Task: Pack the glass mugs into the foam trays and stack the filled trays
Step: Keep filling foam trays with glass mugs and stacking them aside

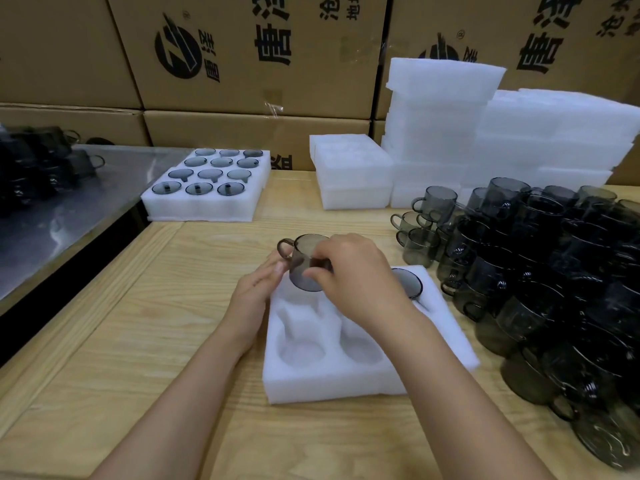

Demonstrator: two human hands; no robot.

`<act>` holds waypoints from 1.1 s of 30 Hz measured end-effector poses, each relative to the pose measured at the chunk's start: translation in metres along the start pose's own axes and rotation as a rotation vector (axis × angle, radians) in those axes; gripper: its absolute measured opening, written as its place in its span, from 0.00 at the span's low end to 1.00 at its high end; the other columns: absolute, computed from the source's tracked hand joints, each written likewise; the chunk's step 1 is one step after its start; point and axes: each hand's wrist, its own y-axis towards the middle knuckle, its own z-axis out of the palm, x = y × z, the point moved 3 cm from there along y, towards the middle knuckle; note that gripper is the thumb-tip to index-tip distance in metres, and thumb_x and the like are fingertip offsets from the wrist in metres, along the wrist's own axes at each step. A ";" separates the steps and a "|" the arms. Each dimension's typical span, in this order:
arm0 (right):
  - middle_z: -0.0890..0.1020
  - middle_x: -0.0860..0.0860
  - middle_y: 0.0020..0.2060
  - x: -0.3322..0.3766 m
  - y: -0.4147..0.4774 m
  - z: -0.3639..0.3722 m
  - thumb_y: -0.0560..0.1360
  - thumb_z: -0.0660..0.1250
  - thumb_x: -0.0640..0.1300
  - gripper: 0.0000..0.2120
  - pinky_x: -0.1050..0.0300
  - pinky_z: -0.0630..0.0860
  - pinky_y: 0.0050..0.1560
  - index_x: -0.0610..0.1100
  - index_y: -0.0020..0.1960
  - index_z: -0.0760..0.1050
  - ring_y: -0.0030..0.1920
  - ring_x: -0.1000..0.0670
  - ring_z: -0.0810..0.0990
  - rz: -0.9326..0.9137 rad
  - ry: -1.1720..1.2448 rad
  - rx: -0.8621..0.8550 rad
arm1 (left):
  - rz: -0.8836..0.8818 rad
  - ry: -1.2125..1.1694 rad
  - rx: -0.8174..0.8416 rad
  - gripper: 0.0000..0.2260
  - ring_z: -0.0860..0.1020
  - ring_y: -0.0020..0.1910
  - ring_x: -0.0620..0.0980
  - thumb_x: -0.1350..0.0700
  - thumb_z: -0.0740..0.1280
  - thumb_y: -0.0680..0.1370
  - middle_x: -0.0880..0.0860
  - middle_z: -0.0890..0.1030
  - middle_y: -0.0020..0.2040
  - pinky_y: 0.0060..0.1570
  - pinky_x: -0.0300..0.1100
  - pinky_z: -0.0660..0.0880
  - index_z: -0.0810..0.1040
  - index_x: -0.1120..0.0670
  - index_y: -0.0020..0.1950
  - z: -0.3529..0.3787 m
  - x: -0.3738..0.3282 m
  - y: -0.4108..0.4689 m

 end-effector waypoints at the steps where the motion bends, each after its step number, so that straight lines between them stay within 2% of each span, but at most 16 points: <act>1: 0.73 0.54 0.31 -0.001 0.003 0.001 0.70 0.69 0.41 0.16 0.65 0.60 0.32 0.54 0.30 0.66 0.38 0.50 0.68 0.000 0.038 0.009 | 0.016 0.000 -0.023 0.14 0.68 0.70 0.60 0.53 0.62 0.78 0.60 0.76 0.66 0.71 0.61 0.59 0.83 0.56 0.56 -0.002 0.001 0.001; 3: 0.75 0.54 0.33 -0.004 0.008 0.000 0.71 0.68 0.42 0.17 0.63 0.62 0.34 0.57 0.30 0.66 0.39 0.50 0.70 -0.002 0.070 0.023 | 0.037 0.025 -0.083 0.14 0.73 0.67 0.58 0.53 0.62 0.76 0.59 0.80 0.61 0.71 0.60 0.60 0.84 0.56 0.54 -0.006 0.001 0.004; 5: 0.77 0.51 0.39 -0.008 0.011 -0.002 0.73 0.67 0.42 0.08 0.57 0.64 0.39 0.54 0.38 0.75 0.42 0.50 0.72 0.002 0.044 0.053 | 0.052 0.024 -0.132 0.11 0.79 0.57 0.54 0.54 0.64 0.75 0.57 0.84 0.53 0.64 0.56 0.67 0.85 0.54 0.50 -0.008 0.000 0.005; 6: 0.77 0.51 0.41 -0.010 0.012 -0.002 0.74 0.67 0.43 0.03 0.58 0.63 0.40 0.49 0.43 0.77 0.43 0.50 0.72 0.002 0.042 0.060 | 0.059 -0.002 -0.158 0.09 0.80 0.53 0.53 0.56 0.66 0.74 0.56 0.84 0.50 0.61 0.55 0.69 0.86 0.54 0.48 -0.010 -0.001 0.005; 8: 0.77 0.52 0.41 -0.013 0.011 -0.002 0.75 0.67 0.42 0.04 0.61 0.64 0.41 0.44 0.48 0.78 0.43 0.51 0.72 -0.013 0.104 0.077 | 0.076 -0.031 -0.205 0.07 0.79 0.52 0.53 0.57 0.67 0.73 0.55 0.84 0.48 0.61 0.56 0.69 0.85 0.55 0.45 -0.015 -0.001 0.007; 10: 0.77 0.51 0.43 -0.014 0.008 -0.001 0.75 0.66 0.38 0.04 0.60 0.70 0.49 0.43 0.48 0.78 0.46 0.51 0.74 -0.039 0.196 0.107 | 0.087 -0.044 -0.165 0.04 0.77 0.53 0.55 0.57 0.68 0.73 0.57 0.82 0.49 0.63 0.57 0.67 0.83 0.55 0.45 -0.016 -0.001 0.009; 11: 0.78 0.50 0.45 -0.015 0.007 0.000 0.74 0.65 0.36 0.06 0.57 0.72 0.52 0.42 0.48 0.78 0.48 0.50 0.75 -0.042 0.229 0.125 | 0.077 -0.050 -0.107 0.06 0.76 0.55 0.57 0.55 0.70 0.73 0.58 0.81 0.51 0.63 0.58 0.66 0.82 0.55 0.47 -0.014 -0.002 0.009; 14: 0.79 0.50 0.51 -0.020 0.006 0.002 0.74 0.63 0.31 0.09 0.52 0.72 0.59 0.42 0.50 0.77 0.54 0.49 0.76 -0.020 0.374 0.141 | 0.046 -0.033 0.049 0.22 0.74 0.61 0.61 0.43 0.75 0.67 0.61 0.80 0.57 0.65 0.58 0.66 0.82 0.55 0.56 -0.010 -0.004 0.007; 17: 0.76 0.55 0.56 -0.023 0.006 0.005 0.75 0.63 0.31 0.12 0.57 0.71 0.63 0.45 0.53 0.76 0.59 0.52 0.75 0.011 0.481 0.132 | 0.056 -0.006 0.076 0.23 0.77 0.57 0.59 0.40 0.75 0.67 0.58 0.82 0.54 0.62 0.60 0.67 0.84 0.55 0.54 -0.009 -0.008 0.006; 20: 0.77 0.55 0.58 -0.023 0.010 0.007 0.76 0.63 0.34 0.13 0.65 0.71 0.59 0.50 0.54 0.76 0.58 0.57 0.76 0.082 0.585 0.098 | 0.106 0.014 0.006 0.21 0.80 0.55 0.55 0.39 0.75 0.67 0.55 0.84 0.51 0.60 0.55 0.72 0.85 0.53 0.51 -0.009 -0.010 0.006; 23: 0.80 0.51 0.55 -0.023 0.017 0.010 0.78 0.62 0.39 0.13 0.53 0.72 0.62 0.52 0.59 0.75 0.57 0.54 0.78 0.166 0.622 0.092 | 0.169 0.032 -0.087 0.22 0.81 0.53 0.52 0.40 0.76 0.66 0.54 0.85 0.49 0.55 0.45 0.75 0.85 0.54 0.51 -0.010 -0.013 0.005; 26: 0.77 0.53 0.60 -0.023 0.022 0.016 0.79 0.60 0.49 0.16 0.52 0.69 0.65 0.51 0.67 0.71 0.62 0.54 0.74 0.215 0.690 0.128 | 0.225 0.088 -0.148 0.16 0.82 0.49 0.46 0.53 0.76 0.67 0.49 0.85 0.46 0.48 0.36 0.77 0.81 0.56 0.52 -0.010 -0.016 0.005; 28: 0.74 0.54 0.64 -0.023 0.024 0.021 0.76 0.63 0.56 0.25 0.56 0.68 0.66 0.50 0.71 0.66 0.65 0.55 0.72 0.235 0.748 0.159 | 0.244 0.132 -0.163 0.17 0.82 0.48 0.45 0.57 0.75 0.66 0.48 0.85 0.46 0.47 0.37 0.77 0.78 0.56 0.53 -0.007 -0.018 0.004; 30: 0.75 0.52 0.63 -0.024 0.024 0.026 0.72 0.68 0.57 0.33 0.57 0.69 0.64 0.49 0.73 0.62 0.63 0.54 0.73 0.234 0.767 0.187 | 0.252 0.165 -0.147 0.26 0.83 0.48 0.50 0.51 0.78 0.61 0.52 0.83 0.50 0.50 0.44 0.78 0.77 0.57 0.55 -0.004 -0.020 0.002; 31: 0.76 0.52 0.61 -0.025 0.023 0.028 0.72 0.70 0.54 0.32 0.57 0.71 0.63 0.49 0.72 0.64 0.62 0.54 0.75 0.237 0.780 0.197 | 0.258 0.187 -0.128 0.30 0.83 0.49 0.52 0.49 0.79 0.59 0.52 0.83 0.52 0.51 0.47 0.78 0.76 0.57 0.57 -0.002 -0.021 0.000; 33: 0.78 0.51 0.57 -0.028 0.023 0.029 0.73 0.70 0.48 0.23 0.63 0.73 0.57 0.48 0.66 0.69 0.56 0.56 0.78 0.237 0.813 0.219 | 0.287 0.240 -0.088 0.33 0.82 0.53 0.50 0.45 0.80 0.59 0.48 0.83 0.54 0.55 0.45 0.77 0.76 0.54 0.60 0.002 -0.023 -0.002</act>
